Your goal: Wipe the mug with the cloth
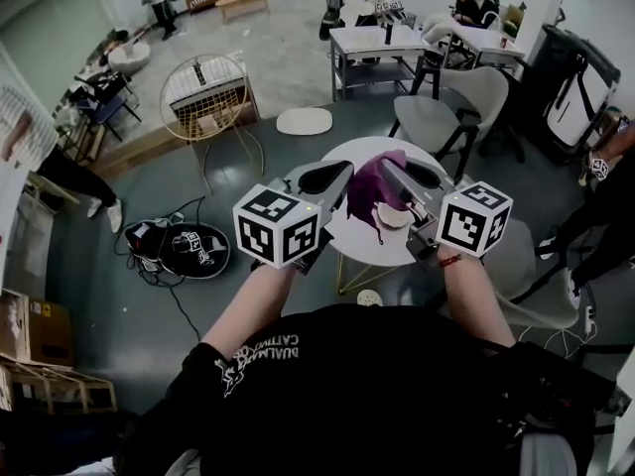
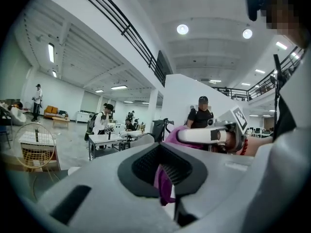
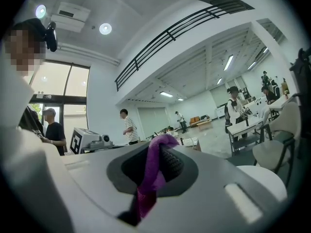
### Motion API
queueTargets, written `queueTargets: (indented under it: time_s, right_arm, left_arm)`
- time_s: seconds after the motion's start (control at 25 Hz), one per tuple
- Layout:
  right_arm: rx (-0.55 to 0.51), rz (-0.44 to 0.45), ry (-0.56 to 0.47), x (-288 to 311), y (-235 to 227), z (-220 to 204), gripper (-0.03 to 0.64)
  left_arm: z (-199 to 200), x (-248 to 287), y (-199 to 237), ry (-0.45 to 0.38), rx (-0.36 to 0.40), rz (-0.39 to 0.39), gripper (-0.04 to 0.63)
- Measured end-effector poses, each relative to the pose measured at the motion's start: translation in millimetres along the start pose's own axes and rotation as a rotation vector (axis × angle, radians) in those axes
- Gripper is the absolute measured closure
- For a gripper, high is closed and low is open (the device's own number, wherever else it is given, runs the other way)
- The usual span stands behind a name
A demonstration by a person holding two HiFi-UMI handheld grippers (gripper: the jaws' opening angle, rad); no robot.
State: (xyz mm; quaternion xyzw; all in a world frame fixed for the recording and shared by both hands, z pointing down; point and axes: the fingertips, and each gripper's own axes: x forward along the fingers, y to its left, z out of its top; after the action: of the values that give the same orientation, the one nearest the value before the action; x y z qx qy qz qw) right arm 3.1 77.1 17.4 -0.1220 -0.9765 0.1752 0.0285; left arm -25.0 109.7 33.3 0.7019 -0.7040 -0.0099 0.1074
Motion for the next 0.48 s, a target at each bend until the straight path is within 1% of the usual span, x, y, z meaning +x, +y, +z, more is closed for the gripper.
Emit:
queueTargets:
  time_s: [0.24, 0.48]
  right_arm:
    - [-0.031, -0.01, -0.007, -5, 10, 10, 0.594]
    - [-0.105, -0.015, -0.002, -2, 19, 17, 0.594]
  left_arm:
    - [11, -4, -2, 0.0, 0.027, -0.003, 0.597]
    - [11, -8, -3, 0.006, 0.04, -0.003, 0.597]
